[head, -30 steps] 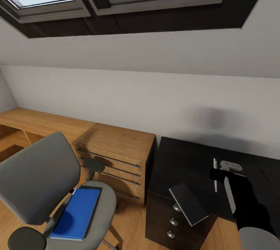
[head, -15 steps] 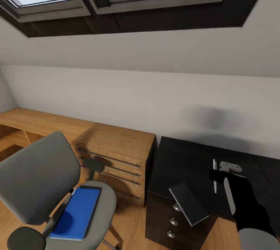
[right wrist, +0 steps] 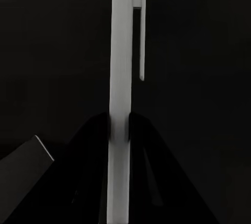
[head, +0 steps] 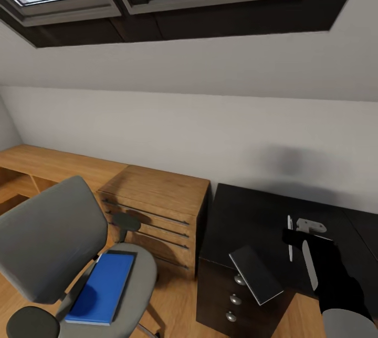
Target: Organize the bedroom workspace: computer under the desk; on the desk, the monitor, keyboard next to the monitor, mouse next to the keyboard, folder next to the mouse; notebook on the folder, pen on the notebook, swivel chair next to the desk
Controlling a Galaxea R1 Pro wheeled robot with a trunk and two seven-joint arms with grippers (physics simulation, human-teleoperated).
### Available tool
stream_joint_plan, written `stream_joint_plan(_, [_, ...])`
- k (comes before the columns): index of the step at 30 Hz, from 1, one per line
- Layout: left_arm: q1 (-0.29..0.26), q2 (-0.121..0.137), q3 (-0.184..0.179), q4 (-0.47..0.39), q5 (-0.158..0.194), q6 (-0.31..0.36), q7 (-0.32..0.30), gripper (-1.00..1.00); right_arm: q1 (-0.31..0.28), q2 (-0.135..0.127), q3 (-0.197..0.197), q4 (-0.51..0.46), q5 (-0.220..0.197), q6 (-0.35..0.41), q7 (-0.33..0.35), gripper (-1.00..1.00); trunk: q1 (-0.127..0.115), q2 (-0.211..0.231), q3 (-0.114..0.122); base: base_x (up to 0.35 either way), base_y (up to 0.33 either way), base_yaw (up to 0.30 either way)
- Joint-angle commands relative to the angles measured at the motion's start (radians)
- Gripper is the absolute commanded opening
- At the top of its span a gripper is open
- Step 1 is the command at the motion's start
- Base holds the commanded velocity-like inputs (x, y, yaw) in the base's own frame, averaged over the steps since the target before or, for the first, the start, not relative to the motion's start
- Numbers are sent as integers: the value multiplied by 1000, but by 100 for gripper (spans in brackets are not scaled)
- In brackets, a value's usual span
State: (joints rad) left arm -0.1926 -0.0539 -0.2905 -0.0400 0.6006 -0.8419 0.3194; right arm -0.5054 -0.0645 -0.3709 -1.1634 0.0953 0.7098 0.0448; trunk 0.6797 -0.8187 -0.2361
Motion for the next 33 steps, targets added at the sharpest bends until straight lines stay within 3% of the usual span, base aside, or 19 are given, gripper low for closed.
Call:
stream_joint_plan(1, [-1, 0, -9, 0, 3, -2, 7, 100, -1, 0, 0, 0, 9, 5, 4, -100, 4, -8, -5, 0, 0, 0])
stream_joint_plan(11, [-1, -1, -9, 0, 3, -3, 7, 100, -1, 0, 2, 73, 11, -10, 4, -100, 42, -78, -36, 0, 0, 0])
stream_joint_plan(15, [-1, -1, -9, 0, 3, -3, 7, 100, -1, -1, 3, 98, 16, -58, 4, -100, 58, -106, -49, 0, 0, 0])
stream_joint_plan(27, [-1, -1, -9, 0, 2, -3, 6, 100, -1, -2, 2, 108, 25, -114, 4, -100, 104, -190, -86, 0, 0, 0])
stream_joint_plan(33, [-1, -1, -9, 0, 2, -3, 6, 100, -3, -23, -3, 176, 25, -141, -12, -100, 127, -232, -105, 0, 0, 0])
